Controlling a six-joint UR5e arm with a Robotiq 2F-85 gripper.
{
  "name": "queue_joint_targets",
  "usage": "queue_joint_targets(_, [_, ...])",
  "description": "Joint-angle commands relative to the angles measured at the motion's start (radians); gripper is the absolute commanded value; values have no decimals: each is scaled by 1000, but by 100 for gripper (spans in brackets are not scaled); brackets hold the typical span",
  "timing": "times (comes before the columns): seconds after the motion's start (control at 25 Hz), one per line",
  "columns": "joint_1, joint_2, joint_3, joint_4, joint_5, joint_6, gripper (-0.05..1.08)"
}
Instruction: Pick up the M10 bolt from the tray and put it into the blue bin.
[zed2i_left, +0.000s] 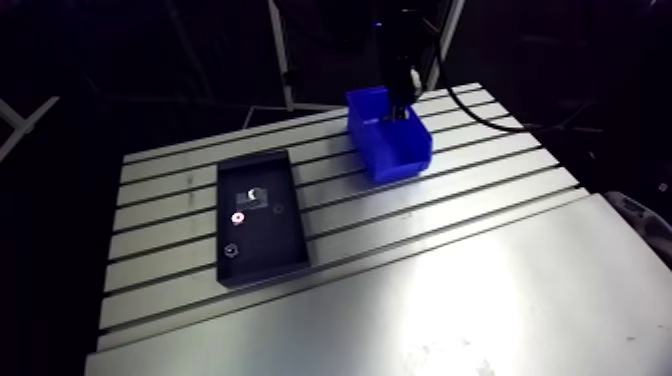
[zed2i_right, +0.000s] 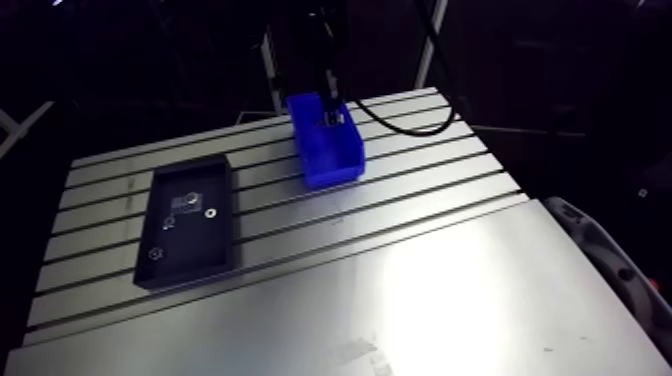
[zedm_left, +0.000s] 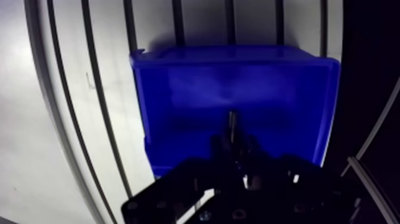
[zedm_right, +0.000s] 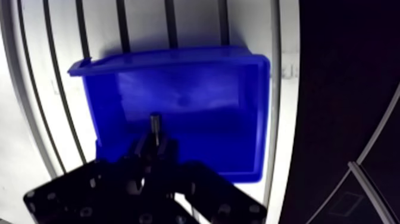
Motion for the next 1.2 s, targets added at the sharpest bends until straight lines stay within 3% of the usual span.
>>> queue_joint_targets(0.04, [1, 21, 8, -26, 1, -1, 103])
queue_joint_targets(1.2, [1, 57, 26, -37, -1, 5, 101])
